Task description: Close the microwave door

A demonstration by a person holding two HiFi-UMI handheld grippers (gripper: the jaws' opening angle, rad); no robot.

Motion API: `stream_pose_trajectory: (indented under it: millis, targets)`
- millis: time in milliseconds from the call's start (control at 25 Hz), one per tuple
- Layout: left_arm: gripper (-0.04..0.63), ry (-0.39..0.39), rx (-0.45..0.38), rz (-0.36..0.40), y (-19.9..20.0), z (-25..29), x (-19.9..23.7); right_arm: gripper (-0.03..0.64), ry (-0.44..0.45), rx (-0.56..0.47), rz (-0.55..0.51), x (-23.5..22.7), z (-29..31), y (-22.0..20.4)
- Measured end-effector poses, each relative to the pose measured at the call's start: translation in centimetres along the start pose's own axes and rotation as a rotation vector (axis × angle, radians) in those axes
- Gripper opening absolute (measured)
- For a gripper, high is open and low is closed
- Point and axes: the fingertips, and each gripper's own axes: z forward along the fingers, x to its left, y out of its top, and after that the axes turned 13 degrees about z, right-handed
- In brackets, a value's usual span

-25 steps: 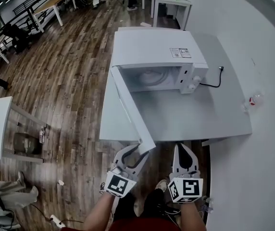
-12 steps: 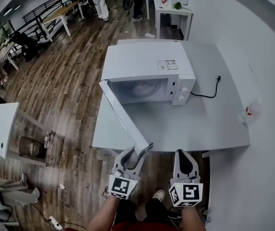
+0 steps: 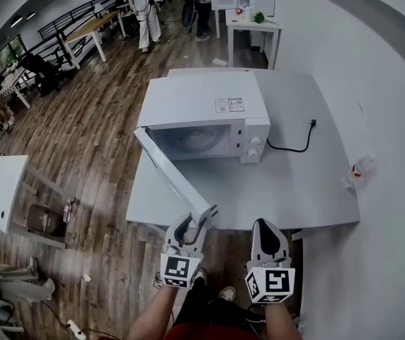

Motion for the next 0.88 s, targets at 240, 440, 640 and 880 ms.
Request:
stream_pose_trajectory:
  millis: [240,440,640,880]
  targets:
    - [0.164,0.063,0.009,0.003,0.6,2.6,-0.7,0.029,-0.034,-0.003,-0.009,-2.0,1.4,0.5]
    - [0.163,0.058,-0.009,0.004,1.3,4.8,-1.6,0.029,-0.059,0.000,-0.015,-3.9,3.1,1.2]
    - [0.153,0.040,-0.032,0.001,2.1,7.6,-2.1,0.029,-0.077,0.007,-0.006,-5.7,5.0,1.2]
    - [0.150,0.036,-0.046,-0.003,2.7,10.4,-2.3,0.029,-0.109,0.020,0.009,-7.7,6.5,1.1]
